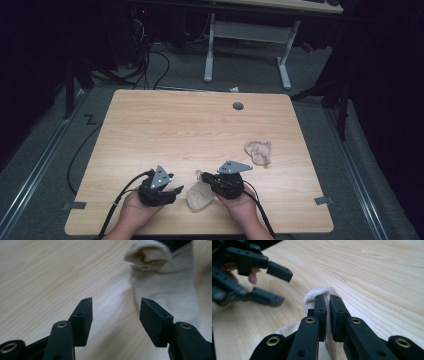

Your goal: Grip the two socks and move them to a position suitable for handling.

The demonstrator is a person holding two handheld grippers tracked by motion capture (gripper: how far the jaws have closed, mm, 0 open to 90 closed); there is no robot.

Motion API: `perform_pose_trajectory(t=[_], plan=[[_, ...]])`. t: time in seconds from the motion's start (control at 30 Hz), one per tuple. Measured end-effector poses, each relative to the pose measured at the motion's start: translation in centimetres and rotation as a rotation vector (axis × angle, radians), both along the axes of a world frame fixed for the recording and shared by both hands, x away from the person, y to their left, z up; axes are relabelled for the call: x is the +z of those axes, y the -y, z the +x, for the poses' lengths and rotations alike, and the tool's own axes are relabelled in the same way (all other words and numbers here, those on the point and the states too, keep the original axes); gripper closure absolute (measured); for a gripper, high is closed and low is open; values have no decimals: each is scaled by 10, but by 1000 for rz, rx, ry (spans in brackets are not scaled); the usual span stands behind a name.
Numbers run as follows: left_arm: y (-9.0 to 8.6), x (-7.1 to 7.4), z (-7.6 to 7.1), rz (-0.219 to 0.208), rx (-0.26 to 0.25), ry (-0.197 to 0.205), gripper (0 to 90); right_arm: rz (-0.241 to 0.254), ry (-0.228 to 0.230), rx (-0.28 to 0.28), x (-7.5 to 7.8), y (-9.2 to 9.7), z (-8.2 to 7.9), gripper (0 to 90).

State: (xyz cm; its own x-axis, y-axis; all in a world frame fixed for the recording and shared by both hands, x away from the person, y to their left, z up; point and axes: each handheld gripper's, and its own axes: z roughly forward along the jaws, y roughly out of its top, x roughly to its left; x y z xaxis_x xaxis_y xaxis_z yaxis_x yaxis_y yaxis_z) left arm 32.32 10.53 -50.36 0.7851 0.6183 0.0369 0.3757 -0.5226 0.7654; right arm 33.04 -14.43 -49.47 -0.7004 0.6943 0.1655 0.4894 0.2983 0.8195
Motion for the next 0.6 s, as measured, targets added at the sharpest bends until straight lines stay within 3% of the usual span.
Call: perform_pose_trajectory(t=[0.17, 0.27, 0.33, 0.47, 0.53, 0.6], plan=[[23, -7, -8, 15, -28, -29, 439, -13, -13, -14, -5, 4, 0, 845], [31, -11, -13, 42, -50, -24, 459, -16, -13, -18, -5, 5, 0, 845], [36, -14, -16, 85, -75, -6, 586, -20, -9, -18, -5, 6, 0, 845], [42, -16, -21, 101, -137, 6, 897, -24, -14, -31, -5, 11, -1, 850], [48, -19, -22, 129, -155, 0, 900, -28, -14, -30, -5, 13, -1, 849], [50, -20, -24, 141, -159, 25, 900, -35, -17, -36, -6, 14, -2, 849]])
